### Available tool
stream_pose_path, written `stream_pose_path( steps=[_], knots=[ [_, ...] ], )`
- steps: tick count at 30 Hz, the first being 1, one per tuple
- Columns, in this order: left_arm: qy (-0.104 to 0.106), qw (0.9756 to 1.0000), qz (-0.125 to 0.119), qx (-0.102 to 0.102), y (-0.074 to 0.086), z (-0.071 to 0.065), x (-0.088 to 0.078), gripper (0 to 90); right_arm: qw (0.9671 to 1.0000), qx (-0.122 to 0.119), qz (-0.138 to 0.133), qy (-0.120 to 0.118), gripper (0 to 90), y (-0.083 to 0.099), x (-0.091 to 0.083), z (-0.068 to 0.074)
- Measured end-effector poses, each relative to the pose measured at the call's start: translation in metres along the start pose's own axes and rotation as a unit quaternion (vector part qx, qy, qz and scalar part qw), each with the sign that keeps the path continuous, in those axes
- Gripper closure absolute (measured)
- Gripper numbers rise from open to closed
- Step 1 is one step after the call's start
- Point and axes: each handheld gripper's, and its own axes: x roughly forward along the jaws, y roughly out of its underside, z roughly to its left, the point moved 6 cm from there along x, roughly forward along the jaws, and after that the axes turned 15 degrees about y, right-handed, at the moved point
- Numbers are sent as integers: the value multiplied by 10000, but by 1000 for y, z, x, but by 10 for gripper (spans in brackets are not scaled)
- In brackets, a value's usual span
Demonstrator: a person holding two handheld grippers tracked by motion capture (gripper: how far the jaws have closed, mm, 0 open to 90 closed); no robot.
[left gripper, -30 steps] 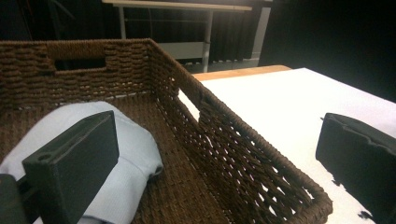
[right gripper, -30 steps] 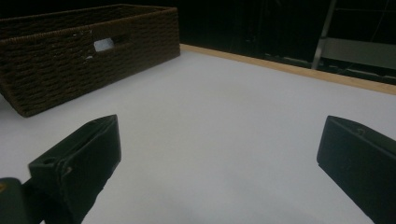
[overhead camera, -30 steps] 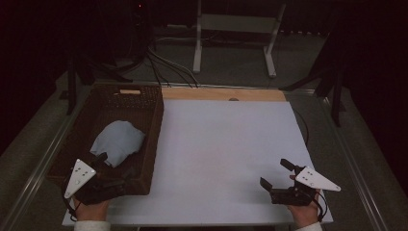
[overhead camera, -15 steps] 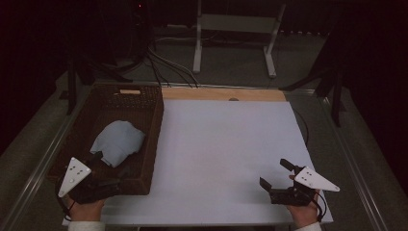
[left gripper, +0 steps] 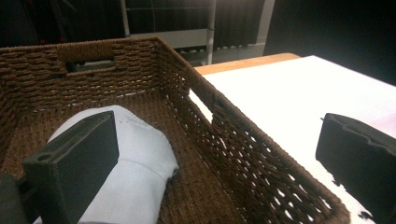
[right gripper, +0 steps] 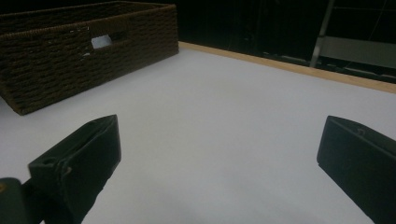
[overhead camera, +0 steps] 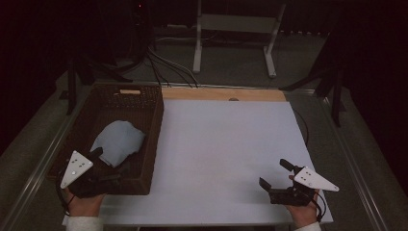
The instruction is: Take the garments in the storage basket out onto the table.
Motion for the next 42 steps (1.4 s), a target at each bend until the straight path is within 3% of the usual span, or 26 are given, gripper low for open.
stream_pose_path(
  steps=[10,31,42],
  knots=[
    [-29,9998,154,83,-7,5,1,4,10000,38,-25,16,0,0,-2,0],
    [-77,9996,233,155,-21,20,-1,4,10000,55,-53,50,0,0,-2,0],
    [-2,9992,357,153,-25,27,4,4,9999,79,-78,59,0,-1,-2,-1]
  ],
)
